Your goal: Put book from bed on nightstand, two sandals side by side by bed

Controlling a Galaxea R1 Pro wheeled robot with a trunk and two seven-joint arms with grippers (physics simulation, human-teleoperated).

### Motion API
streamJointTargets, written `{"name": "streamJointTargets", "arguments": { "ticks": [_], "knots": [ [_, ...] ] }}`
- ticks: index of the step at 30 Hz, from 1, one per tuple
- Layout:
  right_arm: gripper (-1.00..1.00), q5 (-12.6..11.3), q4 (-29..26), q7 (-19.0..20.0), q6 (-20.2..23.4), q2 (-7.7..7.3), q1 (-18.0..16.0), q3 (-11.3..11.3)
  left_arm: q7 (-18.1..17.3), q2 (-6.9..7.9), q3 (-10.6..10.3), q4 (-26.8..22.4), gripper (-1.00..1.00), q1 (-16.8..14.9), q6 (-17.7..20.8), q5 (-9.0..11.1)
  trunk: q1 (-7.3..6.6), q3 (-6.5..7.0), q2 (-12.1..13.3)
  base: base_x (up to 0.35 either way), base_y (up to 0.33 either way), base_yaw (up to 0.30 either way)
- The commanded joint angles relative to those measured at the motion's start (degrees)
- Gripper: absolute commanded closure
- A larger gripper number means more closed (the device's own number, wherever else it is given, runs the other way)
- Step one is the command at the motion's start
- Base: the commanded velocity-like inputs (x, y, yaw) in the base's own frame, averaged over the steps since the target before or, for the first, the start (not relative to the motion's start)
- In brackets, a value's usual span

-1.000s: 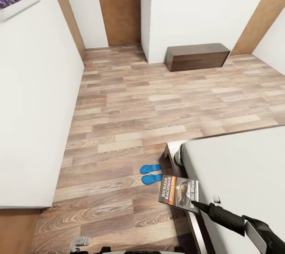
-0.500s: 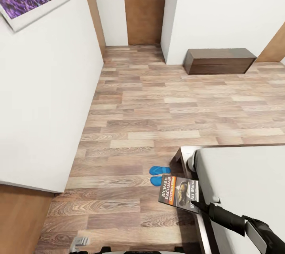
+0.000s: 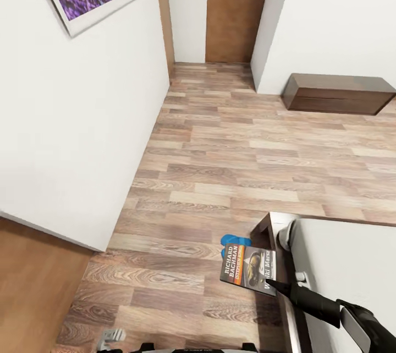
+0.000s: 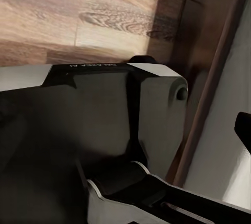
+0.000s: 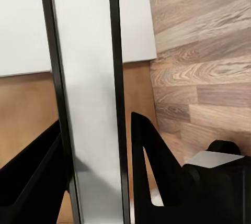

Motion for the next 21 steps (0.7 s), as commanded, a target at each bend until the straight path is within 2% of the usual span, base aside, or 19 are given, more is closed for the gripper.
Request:
{"name": "streamJointTargets", "arguments": {
  "ticks": [1,21],
  "knots": [
    [1.0,-0.7,0.0,0.0,0.5,-0.07,0.0,0.3,-0.3,-0.03,0.5,0.0,-1.0,0.0,0.3,-0.5,0.03,-0.08,-0.1,0.0,0.0,0.292],
    [1.0,-0.5,0.0,-0.3,0.1,0.09,0.0,0.4,-0.2,-0.08,0.5,0.0,-1.0,0.0,0.4,-0.5,0.03,-0.08,-0.1,0.0,0.0,0.292]
  ]
}}
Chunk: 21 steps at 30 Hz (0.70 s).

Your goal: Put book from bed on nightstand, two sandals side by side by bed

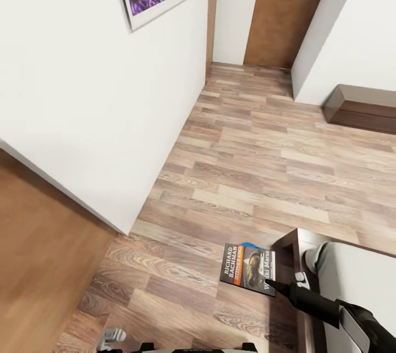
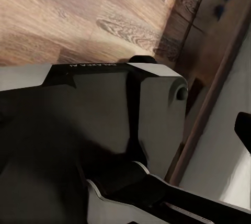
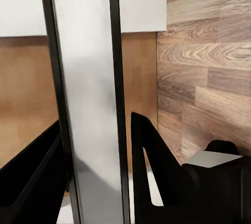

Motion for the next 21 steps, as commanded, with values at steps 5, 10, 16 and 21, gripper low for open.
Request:
{"name": "streamJointTargets", "arguments": {
  "ticks": [5,10,16,21],
  "knots": [
    [1.0,-0.6,0.1,-0.2,0.2,-0.05,0.0,0.5,-0.2,-0.08,0.4,0.0,-1.0,0.0,0.3,-0.5,0.03,-0.13,-0.1,0.0,0.0,0.215],
    [1.0,-0.5,1.2,-0.4,-0.4,-0.11,0.0,0.7,0.2,-0.23,0.3,0.0,-1.0,0.0,0.3,-0.6,0.03,-0.14,-0.1,0.0,0.0,0.028],
    [1.0,-0.5,10.6,-0.3,-8.4,-0.08,0.0,0.9,0.3,-0.31,0.3,0.0,-1.0,0.0,0.2,-0.6,0.03,-0.15,-0.1,0.0,0.0,0.003],
    [1.0,-0.5,14.7,-0.3,-13.5,-0.08,0.0,0.9,0.3,-0.71,0.2,0.0,-1.0,0.0,0.1,-0.6,0.03,-0.15,-0.1,0.0,0.0,0.0]
  ]
}}
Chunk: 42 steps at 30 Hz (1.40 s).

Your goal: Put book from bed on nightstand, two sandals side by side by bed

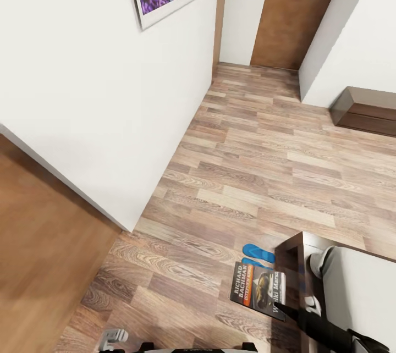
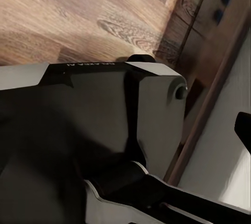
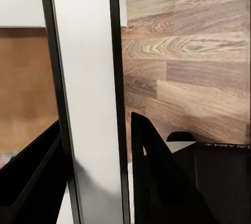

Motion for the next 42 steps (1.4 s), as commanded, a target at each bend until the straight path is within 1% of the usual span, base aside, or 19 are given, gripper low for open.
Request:
{"name": "streamJointTargets", "arguments": {
  "ticks": [1,10,17,19,25,28,30,32,33,34,35,39,40,42],
  "knots": [
    [1.0,-0.7,0.2,0.1,0.2,-0.05,0.0,0.3,-0.3,-0.07,0.5,-0.1,-1.0,0.0,0.3,-0.5,0.03,-0.07,-0.1,0.0,0.0,0.0],
    [1.0,-0.6,0.9,-0.4,-0.3,-0.07,0.0,0.4,-0.3,-0.44,0.5,0.0,-1.0,0.0,0.3,-0.5,0.03,-0.07,-0.1,0.0,0.0,0.0],
    [1.0,-0.6,3.7,-0.5,-0.6,-0.07,0.0,0.4,-0.3,-0.46,0.5,0.0,-1.0,0.0,0.3,-0.5,0.03,0.05,-0.1,0.0,0.0,0.0],
    [1.0,-0.6,4.0,-0.5,-1.4,-0.06,0.0,0.4,-0.3,-0.47,0.5,0.0,-1.0,0.0,0.3,-0.5,0.03,0.19,-0.1,0.0,0.0,0.0],
    [1.0,-0.6,5.1,-0.5,-6.7,-0.05,0.0,0.4,-0.2,-0.75,0.5,0.0,-1.0,0.0,0.3,-0.5,0.03,0.71,-0.1,0.0,0.0,0.0],
    [1.0,-0.6,5.5,-0.5,-8.3,-0.04,0.0,0.4,-0.2,-0.83,0.5,0.1,-1.0,0.0,0.3,-0.5,0.03,0.98,-0.1,0.0,0.0,0.0],
    [1.0,-0.6,5.8,-0.5,-8.8,-0.02,0.0,0.4,-0.2,-1.1,0.5,0.4,-1.0,0.0,0.3,-0.6,0.03,1.16,-0.1,0.0,0.0,0.0],
    [1.0,-0.6,6.1,-0.5,-9.3,-0.02,0.0,0.4,0.3,-1.91,0.5,1.4,-1.0,0.0,0.2,-0.6,0.03,1.35,-0.1,0.0,0.0,0.0],
    [1.0,-0.6,6.5,-0.5,-9.3,-0.01,0.0,0.4,1.5,-2.45,0.5,1.9,-1.0,0.0,-0.1,-0.7,0.03,1.44,-0.1,0.0,0.0,0.0],
    [1.0,-0.6,7.1,-0.5,-9.4,-0.02,0.0,0.4,3.6,-2.95,0.5,2.1,-1.0,0.0,-0.8,-0.8,0.03,1.53,-0.1,0.0,0.0,0.0],
    [1.0,-0.6,7.2,-0.5,-9.4,-0.02,0.0,0.4,4.4,-3.1,0.5,2.2,-1.0,0.0,-1.1,-0.8,0.03,1.62,-0.1,0.0,0.0,0.0],
    [1.0,-0.6,7.7,-0.5,-9.4,-0.01,0.0,0.4,10.5,-4.31,0.4,2.7,-1.0,0.0,-2.9,-0.9,0.03,1.99,-0.1,0.0,0.0,0.0],
    [1.0,-0.6,7.8,-0.5,-9.5,-0.01,0.0,0.4,13.2,-4.69,0.4,3.5,-1.0,0.0,-3.6,-1.0,0.03,2.08,-0.1,0.0,0.0,0.0],
    [1.0,-0.6,7.8,-0.5,-9.5,-0.01,0.0,0.4,14.8,-4.86,0.3,3.9,-1.0,0.0,-4.7,-1.0,0.03,2.27,-0.1,0.0,0.0,0.0]
  ]
}}
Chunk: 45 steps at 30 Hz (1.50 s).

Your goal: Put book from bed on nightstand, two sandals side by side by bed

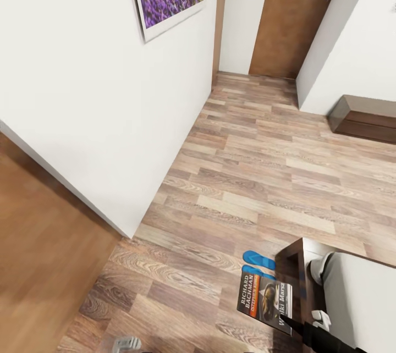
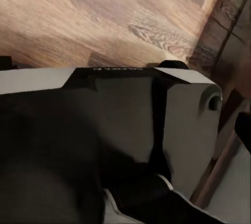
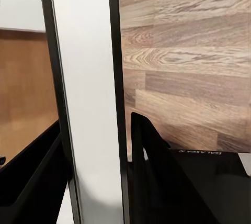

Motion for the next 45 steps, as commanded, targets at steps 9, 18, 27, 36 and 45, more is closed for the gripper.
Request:
{"name": "streamJointTargets", "arguments": {
  "ticks": [9,18,27,36,45],
  "knots": [
    [1.0,-0.5,0.2,-1.9,0.4,-0.03,0.0,0.3,2.2,-1.53,-4.7,0.0,-1.0,0.0,-4.4,-6.7,0.03,0.76,-0.1,0.0,0.0,0.0],
    [1.0,-0.5,0.2,-2.3,0.4,-0.03,0.0,0.3,2.3,-1.6,-5.1,2.5,-1.0,0.0,-8.7,-7.2,0.03,1.59,-0.1,0.0,0.0,0.0],
    [1.0,-0.5,0.2,-2.3,0.4,-0.03,-0.1,0.3,2.2,-1.05,-4.9,3.0,-1.0,0.0,-9.1,-6.9,0.03,2.42,-0.1,0.0,0.0,0.0],
    [1.0,-0.6,0.8,-2.4,0.4,-0.04,0.0,0.3,2.1,-0.45,-4.3,3.0,-1.0,0.0,-9.6,-3.7,0.03,3.25,-0.1,0.0,0.0,0.0],
    [1.0,-0.6,2.2,-2.4,0.3,-0.03,0.0,0.3,2.0,-0.58,-4.3,3.0,-1.0,0.0,-9.8,-0.9,0.03,4.08,-0.1,0.0,0.0,0.0]
  ]
}}
